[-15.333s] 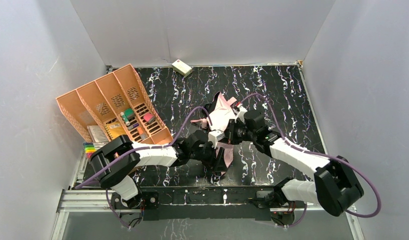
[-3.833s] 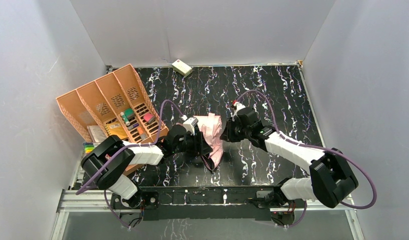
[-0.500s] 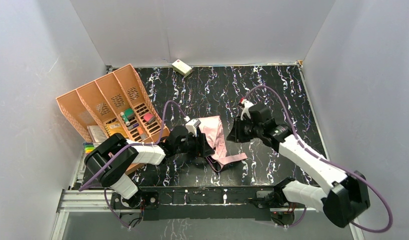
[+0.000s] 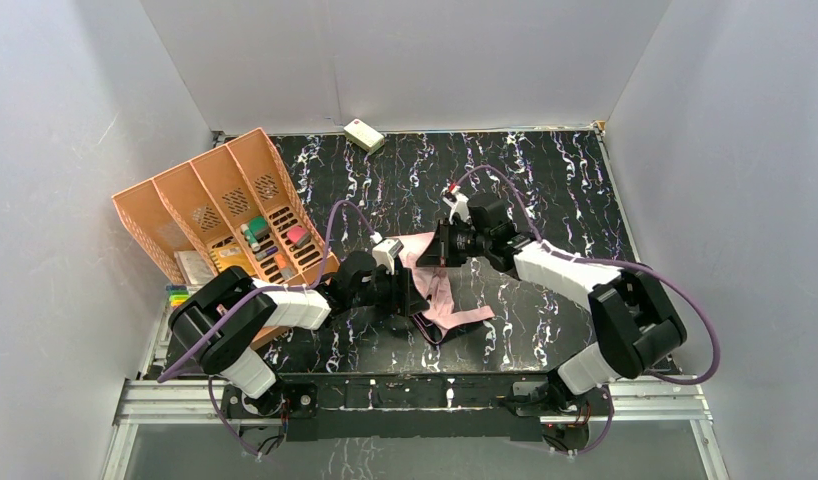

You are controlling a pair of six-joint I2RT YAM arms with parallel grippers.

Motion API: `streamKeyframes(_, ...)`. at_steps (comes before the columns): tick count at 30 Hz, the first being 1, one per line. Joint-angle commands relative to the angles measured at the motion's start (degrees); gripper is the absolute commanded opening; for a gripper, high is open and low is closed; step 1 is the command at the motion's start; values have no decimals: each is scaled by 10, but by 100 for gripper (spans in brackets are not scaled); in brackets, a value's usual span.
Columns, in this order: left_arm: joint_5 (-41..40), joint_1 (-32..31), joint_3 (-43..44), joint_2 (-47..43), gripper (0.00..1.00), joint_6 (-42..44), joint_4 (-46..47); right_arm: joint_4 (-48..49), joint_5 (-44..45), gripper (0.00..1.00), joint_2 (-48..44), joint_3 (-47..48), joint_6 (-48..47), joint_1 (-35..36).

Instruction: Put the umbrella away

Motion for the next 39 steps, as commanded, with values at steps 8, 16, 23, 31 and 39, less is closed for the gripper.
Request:
streamKeyframes(8, 1, -8, -8, -2, 67, 27, -41, 119, -13, 3, 76, -49, 26, 0)
streamKeyframes(16, 8, -9, -27, -65, 73, 30, -50, 144, 15, 1, 141, -92, 5, 0)
streamKeyframes(23, -65, -8, -33, -201, 84, 15, -141, 76, 101, 0, 146, -100, -25, -1)
streamKeyframes(31, -149, 38, 72, -305, 92, 54, -318, 15, 149, 0, 125, -116, -57, -1)
streamKeyframes(39, 45, 189, 255, -133, 98, 181, -382, -3, 124, 0, 96, -133, -90, -1)
